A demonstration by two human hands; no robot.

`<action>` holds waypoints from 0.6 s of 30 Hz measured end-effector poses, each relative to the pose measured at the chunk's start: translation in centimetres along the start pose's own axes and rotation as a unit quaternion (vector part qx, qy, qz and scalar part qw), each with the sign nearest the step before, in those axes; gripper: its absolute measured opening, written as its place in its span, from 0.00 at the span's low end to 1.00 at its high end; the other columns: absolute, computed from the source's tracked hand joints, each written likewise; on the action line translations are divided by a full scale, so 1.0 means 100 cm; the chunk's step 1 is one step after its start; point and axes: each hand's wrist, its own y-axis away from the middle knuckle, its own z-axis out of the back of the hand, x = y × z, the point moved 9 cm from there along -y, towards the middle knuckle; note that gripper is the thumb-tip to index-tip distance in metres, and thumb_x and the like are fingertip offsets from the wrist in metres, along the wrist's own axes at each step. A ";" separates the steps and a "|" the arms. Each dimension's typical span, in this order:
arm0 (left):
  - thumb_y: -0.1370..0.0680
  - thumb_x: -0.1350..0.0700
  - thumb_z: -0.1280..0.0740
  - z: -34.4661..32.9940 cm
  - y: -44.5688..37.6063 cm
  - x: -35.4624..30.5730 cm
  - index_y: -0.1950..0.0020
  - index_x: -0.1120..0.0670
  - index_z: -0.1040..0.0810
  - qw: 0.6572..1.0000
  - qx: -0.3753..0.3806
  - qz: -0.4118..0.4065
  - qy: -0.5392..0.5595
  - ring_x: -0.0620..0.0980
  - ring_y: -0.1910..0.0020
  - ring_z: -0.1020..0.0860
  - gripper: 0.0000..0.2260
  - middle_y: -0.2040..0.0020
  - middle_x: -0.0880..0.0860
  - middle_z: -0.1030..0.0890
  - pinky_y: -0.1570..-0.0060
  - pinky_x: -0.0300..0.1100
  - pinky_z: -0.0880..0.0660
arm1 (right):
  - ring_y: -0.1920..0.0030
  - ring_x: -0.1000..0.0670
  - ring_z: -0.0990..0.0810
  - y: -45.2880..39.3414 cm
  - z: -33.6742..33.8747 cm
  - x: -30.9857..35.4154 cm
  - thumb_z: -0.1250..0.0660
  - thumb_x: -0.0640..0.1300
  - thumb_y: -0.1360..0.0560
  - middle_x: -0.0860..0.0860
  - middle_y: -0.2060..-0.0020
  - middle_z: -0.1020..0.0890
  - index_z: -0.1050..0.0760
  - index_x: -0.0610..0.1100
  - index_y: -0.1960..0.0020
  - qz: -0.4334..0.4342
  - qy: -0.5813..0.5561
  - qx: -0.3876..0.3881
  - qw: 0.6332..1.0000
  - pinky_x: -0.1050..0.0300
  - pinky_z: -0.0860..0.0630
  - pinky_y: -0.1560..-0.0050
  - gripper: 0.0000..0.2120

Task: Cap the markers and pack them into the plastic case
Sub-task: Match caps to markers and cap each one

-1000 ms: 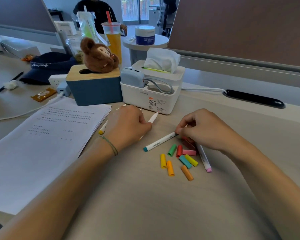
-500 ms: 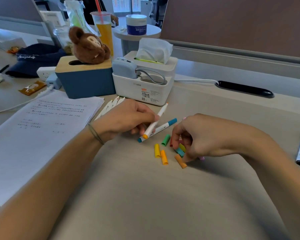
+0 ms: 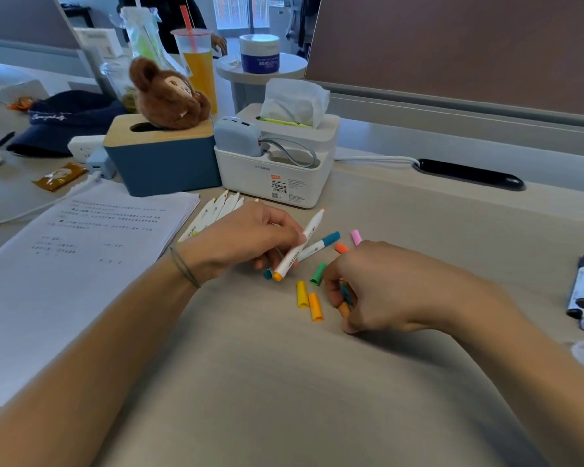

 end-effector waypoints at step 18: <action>0.22 0.57 0.29 -0.010 0.003 -0.003 0.46 0.53 0.17 0.998 0.052 -0.019 0.024 0.49 0.64 0.18 0.06 0.57 0.55 0.13 0.64 0.38 0.21 | 0.69 0.54 0.21 0.005 0.046 -0.090 0.33 0.36 0.22 0.47 0.68 0.16 0.14 0.43 0.54 -0.102 -0.393 -0.215 0.888 0.65 0.23 0.68 0.10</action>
